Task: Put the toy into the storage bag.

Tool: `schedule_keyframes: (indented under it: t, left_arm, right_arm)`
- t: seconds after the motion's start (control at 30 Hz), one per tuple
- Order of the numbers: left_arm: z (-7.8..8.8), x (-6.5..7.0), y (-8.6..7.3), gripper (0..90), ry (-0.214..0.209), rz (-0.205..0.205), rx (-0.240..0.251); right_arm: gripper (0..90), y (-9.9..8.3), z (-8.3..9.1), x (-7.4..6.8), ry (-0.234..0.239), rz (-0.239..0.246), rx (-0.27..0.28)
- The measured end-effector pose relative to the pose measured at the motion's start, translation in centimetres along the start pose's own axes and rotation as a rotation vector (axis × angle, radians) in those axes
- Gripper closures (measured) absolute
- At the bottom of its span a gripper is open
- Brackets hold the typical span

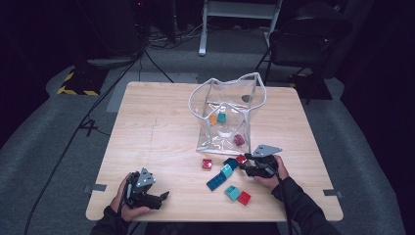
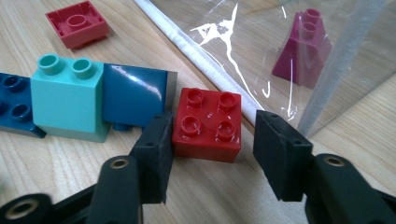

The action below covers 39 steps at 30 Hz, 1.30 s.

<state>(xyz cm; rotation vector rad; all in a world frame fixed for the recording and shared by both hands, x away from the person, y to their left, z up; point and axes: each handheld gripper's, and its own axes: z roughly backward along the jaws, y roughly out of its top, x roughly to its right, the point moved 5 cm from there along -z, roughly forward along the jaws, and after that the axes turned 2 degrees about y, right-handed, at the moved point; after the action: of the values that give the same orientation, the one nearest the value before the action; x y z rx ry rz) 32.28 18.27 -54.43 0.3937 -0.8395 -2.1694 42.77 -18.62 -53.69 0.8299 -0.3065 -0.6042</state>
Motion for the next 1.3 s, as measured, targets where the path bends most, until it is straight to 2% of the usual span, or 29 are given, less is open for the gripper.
schedule_keyframes:
  t: [0.17, 0.37, 0.7, 0.87, 1.1, 1.3]
  left_arm:
    - [0.0, 0.0, 0.0, 9.3, 0.0, 0.0, 0.0]
    - [0.0, 0.0, 0.0, 9.2, -0.001, 0.001, 0.0]
    - [0.0, 0.0, 0.0, 9.2, 0.0, 0.0, 0.0]
    - [0.0, 0.0, 0.0, 9.3, 0.001, 0.0, 0.001]
    - [0.0, 0.0, 0.0, 9.2, 0.002, 0.0, 0.0]
    - [0.0, 0.0, 0.0, 9.2, 0.002, 0.0, 0.001]
  right_arm:
    - [58.7, 0.0, 0.1, 0.0, 0.002, 0.006, -0.002]
    - [59.1, -0.1, 0.9, 0.0, 0.008, 0.013, 0.011]
    - [59.1, 0.6, 4.3, 0.2, -0.003, 0.024, 0.093]
    - [59.1, 0.8, 6.2, 0.6, -0.023, 0.031, 0.126]
    - [59.2, 2.0, 8.7, 1.2, -0.056, 0.021, 0.197]
    - [59.1, 2.5, 10.4, 1.6, -0.08, 0.017, 0.232]
